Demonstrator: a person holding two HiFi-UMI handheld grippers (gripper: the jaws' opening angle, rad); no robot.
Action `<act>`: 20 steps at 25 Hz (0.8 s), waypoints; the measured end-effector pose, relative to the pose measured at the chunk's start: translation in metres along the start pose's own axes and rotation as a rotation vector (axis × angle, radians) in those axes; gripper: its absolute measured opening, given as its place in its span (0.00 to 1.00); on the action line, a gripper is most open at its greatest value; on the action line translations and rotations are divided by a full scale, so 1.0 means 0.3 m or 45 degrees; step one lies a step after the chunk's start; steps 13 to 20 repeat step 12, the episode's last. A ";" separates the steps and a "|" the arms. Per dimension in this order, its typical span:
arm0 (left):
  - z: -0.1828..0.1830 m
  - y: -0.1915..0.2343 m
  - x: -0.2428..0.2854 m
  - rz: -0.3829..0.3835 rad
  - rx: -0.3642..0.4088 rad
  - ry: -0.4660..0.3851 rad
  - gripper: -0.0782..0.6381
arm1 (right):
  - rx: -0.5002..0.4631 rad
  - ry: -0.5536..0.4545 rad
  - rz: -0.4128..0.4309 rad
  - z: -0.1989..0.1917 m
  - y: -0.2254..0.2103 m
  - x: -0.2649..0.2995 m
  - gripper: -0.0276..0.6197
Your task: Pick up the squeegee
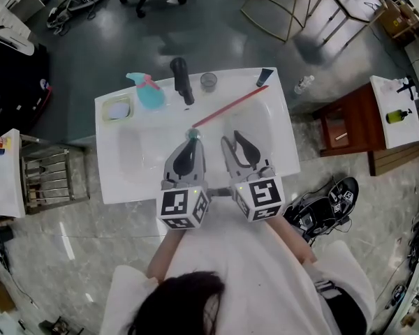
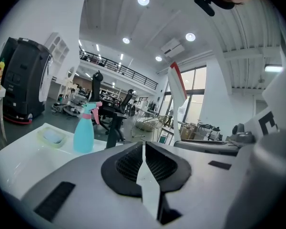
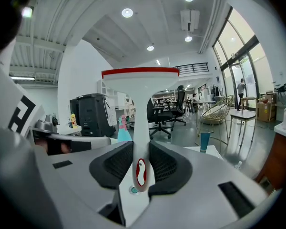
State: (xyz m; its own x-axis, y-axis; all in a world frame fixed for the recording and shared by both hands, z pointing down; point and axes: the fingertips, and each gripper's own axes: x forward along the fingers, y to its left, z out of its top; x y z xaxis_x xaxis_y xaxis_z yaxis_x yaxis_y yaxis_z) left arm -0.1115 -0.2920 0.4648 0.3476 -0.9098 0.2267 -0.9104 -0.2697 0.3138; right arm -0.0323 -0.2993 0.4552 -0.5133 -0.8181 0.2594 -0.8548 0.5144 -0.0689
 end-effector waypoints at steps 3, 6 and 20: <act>0.004 -0.009 0.013 -0.006 0.002 0.000 0.16 | 0.002 0.002 -0.005 0.003 -0.018 0.002 0.23; 0.008 -0.018 0.025 -0.009 0.008 -0.002 0.16 | -0.006 0.010 -0.016 0.007 -0.038 0.002 0.23; 0.019 -0.009 0.033 0.004 0.013 -0.011 0.16 | -0.019 0.021 -0.025 0.004 -0.050 -0.004 0.23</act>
